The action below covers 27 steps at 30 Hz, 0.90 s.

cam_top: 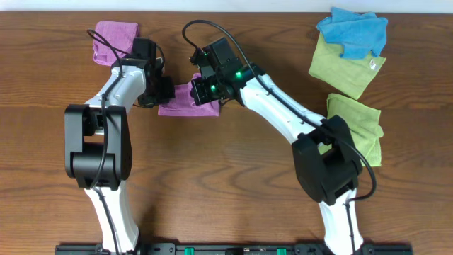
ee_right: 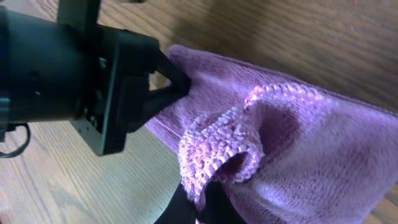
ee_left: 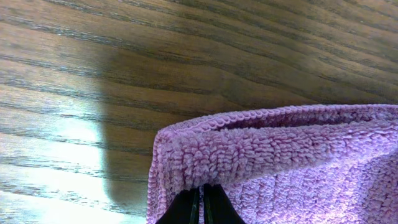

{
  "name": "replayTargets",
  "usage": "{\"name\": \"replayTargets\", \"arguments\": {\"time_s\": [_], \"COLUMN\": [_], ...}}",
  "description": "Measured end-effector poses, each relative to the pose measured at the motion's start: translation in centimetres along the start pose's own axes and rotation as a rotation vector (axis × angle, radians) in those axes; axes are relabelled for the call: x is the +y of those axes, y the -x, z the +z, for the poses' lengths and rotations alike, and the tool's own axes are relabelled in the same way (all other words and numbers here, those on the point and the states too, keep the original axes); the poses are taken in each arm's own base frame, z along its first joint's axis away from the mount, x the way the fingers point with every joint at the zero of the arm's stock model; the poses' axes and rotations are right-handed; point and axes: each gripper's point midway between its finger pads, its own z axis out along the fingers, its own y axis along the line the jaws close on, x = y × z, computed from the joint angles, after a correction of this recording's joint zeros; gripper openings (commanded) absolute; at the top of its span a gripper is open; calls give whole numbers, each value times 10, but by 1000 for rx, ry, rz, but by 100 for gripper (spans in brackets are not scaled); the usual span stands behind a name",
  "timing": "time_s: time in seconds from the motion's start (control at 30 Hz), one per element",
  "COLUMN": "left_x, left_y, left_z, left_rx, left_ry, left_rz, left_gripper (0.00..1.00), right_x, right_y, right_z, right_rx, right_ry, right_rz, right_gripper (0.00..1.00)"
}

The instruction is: Fold the cloth

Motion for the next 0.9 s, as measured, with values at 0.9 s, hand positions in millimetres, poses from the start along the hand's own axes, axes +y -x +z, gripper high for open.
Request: {"name": "replayTargets", "arguments": {"time_s": [0.9], "left_x": [142], "left_y": [52], "left_z": [-191], "left_rx": [-349], "left_ry": [3], "left_rz": [-365], "left_gripper": [6], "right_x": [30], "right_y": [5], "right_z": [14], "right_rx": [-48], "right_ry": [46], "right_rz": [-67], "right_gripper": [1]}}
